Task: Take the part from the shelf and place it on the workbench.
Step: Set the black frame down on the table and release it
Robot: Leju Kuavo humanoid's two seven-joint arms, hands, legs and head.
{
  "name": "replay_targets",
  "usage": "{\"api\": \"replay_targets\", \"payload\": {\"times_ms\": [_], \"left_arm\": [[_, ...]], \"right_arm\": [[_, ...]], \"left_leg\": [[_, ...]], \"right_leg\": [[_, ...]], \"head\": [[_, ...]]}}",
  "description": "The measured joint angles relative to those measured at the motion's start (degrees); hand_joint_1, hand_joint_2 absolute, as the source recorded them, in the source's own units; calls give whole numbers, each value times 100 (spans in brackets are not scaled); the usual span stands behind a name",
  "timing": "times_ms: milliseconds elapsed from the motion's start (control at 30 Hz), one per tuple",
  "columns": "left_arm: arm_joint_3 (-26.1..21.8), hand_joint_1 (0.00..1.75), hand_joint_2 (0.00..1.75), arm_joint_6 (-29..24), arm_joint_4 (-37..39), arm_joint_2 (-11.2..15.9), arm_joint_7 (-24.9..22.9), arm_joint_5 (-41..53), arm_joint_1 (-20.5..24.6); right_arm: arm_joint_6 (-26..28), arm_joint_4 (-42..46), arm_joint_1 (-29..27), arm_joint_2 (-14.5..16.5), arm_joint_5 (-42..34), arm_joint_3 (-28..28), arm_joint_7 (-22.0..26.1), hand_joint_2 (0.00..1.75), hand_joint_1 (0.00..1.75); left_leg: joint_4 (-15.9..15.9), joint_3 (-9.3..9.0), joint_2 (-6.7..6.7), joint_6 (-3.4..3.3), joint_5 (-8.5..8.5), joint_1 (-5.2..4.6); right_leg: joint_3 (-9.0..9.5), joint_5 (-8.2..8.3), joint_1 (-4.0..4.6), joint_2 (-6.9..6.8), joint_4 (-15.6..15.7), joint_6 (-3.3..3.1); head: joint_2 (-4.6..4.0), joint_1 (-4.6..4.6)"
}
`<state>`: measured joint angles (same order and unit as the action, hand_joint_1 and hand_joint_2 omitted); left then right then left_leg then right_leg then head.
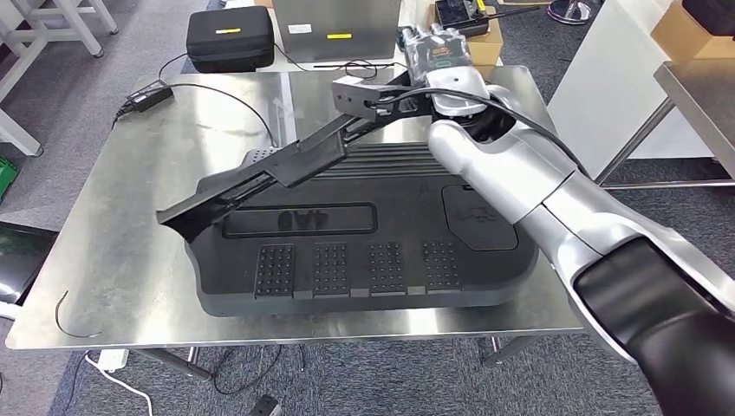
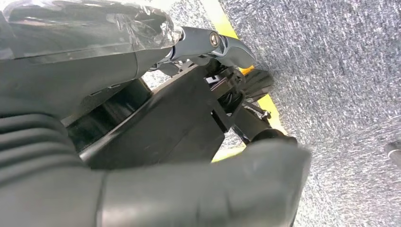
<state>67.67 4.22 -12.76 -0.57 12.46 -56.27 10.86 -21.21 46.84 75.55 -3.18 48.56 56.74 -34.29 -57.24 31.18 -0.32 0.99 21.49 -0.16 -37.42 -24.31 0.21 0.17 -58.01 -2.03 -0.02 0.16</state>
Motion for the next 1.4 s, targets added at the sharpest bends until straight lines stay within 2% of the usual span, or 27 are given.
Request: {"api": "replay_targets", "payload": {"times_ms": [267, 467, 933, 1067, 1200, 1267, 1400], "left_arm": [[0, 0, 0, -1, 0, 0, 19, -13, 8], [0, 0, 0, -1, 0, 0, 19, -13, 9], [0, 0, 0, 32, 0, 0, -9, -10, 12], [0, 0, 175, 36, 0, 0, -4, 6, 14], [13, 0, 175, 29, 0, 0, 7, 33, 15], [31, 0, 175, 19, 0, 0, 7, 34, 15], [69, 0, 175, -1, 0, 0, 6, 37, 14]], "right_arm": [[-156, -319, 159, 175, -224, 159, 81, 0, 0], [-176, -468, 221, 224, -249, 233, 82, 0, 0], [-670, -573, 322, 234, -478, 351, 133, 0, 0], [-735, -574, 379, 233, -542, 401, 50, 0, 0], [-492, -572, 411, 222, -655, 456, -249, 0, 0], [-147, -563, 412, 197, -613, 469, -413, 0, 0], [368, -555, 394, 111, 14, 429, -485, 0, 0]], "left_leg": [[0, -3, -3, 0, 0, -2], [0, -6, -2, 0, 0, -8], [0, -12, 0, 0, 0, -8], [0, -14, 0, 0, 0, -8], [-1, -16, 0, 0, 0, -11], [-1, -18, 0, 0, 0, -14], [-2, -21, -1, -1, 0, -21]], "right_leg": [[6, 0, 0, -1, 0, 0], [8, 0, -4, -1, 1, 0], [13, 1, -4, 0, 1, 1], [14, 1, -4, 0, 1, 1], [15, 1, -4, 0, 1, 1], [15, 1, -4, 1, 1, 1], [20, 1, -2, 1, 1, 2]], "head": [[0, 0], [0, 5], [0, 3], [0, 4], [0, 5], [0, 4], [0, 4]]}}
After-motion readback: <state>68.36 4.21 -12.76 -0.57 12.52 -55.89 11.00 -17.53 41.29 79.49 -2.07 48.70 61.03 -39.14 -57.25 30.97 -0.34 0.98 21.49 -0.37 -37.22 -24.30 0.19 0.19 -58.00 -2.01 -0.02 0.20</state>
